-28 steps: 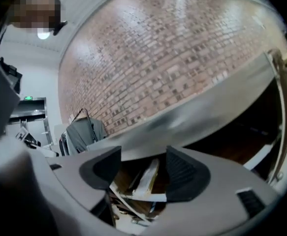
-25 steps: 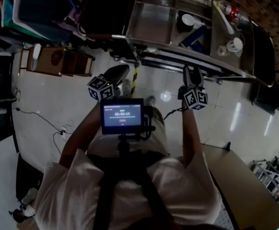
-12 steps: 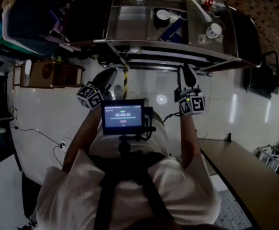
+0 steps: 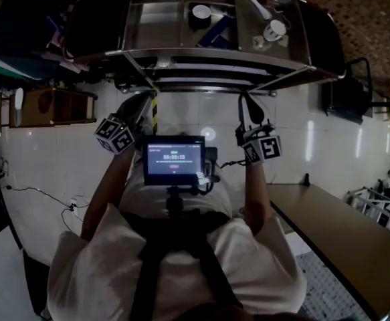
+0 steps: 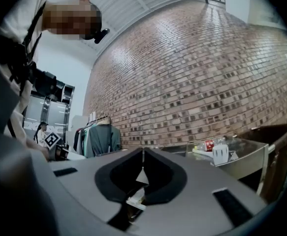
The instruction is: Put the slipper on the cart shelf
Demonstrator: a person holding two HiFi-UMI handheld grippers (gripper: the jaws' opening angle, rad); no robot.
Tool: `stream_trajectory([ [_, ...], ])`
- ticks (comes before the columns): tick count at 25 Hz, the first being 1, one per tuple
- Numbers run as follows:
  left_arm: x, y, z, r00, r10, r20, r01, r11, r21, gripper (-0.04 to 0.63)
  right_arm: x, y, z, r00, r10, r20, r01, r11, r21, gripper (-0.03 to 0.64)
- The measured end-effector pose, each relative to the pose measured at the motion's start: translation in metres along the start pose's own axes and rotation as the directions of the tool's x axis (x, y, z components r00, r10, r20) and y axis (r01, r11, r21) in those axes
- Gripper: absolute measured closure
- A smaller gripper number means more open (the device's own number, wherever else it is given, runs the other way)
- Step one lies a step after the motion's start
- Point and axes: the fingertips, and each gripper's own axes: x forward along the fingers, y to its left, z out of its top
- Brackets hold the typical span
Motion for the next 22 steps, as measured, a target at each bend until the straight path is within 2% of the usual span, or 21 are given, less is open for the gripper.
stream_trajectory([
  [4,0.005,-0.005,-0.005,1.0,-0.018,-0.009,0.018,1.0,0.003,0.603,-0.009,0.001,0.006,1.0,-0.004,-0.01,0.004,1.0,-0.017,0.597],
  [10,0.002,-0.005,-0.008,1.0,-0.015,-0.015,0.015,1.0,-0.003,0.603,-0.019,0.005,-0.004,0.999,-0.017,-0.04,0.018,1.0,0.013,0.597],
  [18,-0.021,0.009,-0.011,1.0,0.026,-0.006,-0.026,1.0,-0.013,0.603,-0.02,0.019,-0.027,0.996,-0.014,-0.092,0.016,1.0,0.024,0.597],
  [22,-0.034,0.014,-0.017,0.999,0.046,-0.008,-0.046,0.999,-0.022,0.603,-0.02,0.029,-0.03,0.996,-0.005,-0.084,0.008,0.999,0.038,0.597],
])
